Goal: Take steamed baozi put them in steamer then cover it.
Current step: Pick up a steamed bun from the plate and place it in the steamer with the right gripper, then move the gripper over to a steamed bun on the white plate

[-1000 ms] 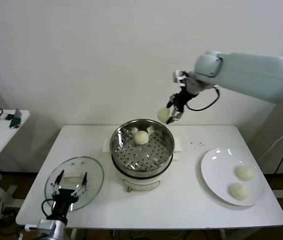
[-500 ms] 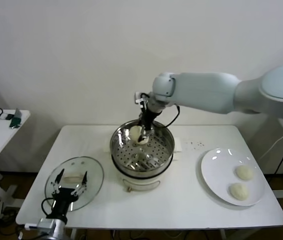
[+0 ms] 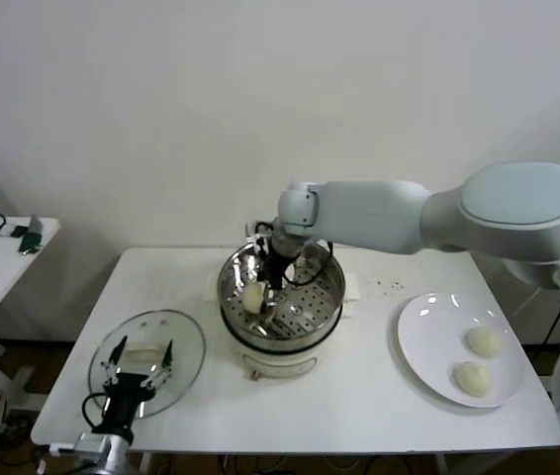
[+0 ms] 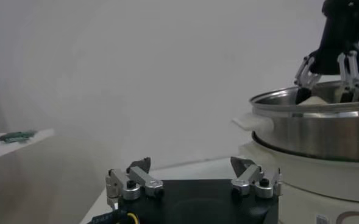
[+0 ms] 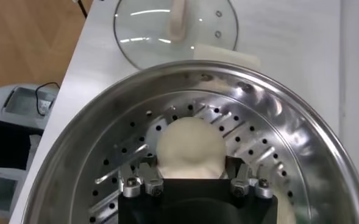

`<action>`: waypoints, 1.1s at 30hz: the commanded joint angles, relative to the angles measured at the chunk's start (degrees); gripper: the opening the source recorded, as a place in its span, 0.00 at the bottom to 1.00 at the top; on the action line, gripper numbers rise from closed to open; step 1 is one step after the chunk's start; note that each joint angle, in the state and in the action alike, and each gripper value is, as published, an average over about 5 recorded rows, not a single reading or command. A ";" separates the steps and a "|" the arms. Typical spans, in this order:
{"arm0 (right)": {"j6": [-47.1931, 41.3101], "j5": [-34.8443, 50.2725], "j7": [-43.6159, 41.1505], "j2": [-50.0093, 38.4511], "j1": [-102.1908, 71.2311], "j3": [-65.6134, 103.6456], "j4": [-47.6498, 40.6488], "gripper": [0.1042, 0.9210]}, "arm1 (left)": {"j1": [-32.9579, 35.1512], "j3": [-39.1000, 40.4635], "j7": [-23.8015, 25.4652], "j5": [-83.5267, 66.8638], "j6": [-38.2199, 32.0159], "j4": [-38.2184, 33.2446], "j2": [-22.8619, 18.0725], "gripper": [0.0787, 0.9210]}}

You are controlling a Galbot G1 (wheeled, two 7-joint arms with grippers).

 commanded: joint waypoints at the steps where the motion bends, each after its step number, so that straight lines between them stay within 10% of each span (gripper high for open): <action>1: -0.31 -1.11 0.35 1.28 -1.82 0.32 -1.14 0.78 | 0.07 0.10 0.00 0.13 0.07 -0.08 -0.25 0.88; 16: -0.87 -2.00 -1.74 -6.73 5.71 2.56 6.03 0.88 | 0.92 -0.85 -0.14 -0.90 -0.13 -0.53 0.15 0.88; 33: 3.81 -18.43 -8.82 -44.50 22.74 -5.53 31.32 0.88 | 1.82 -2.00 -0.35 -2.71 0.03 -0.70 1.37 0.88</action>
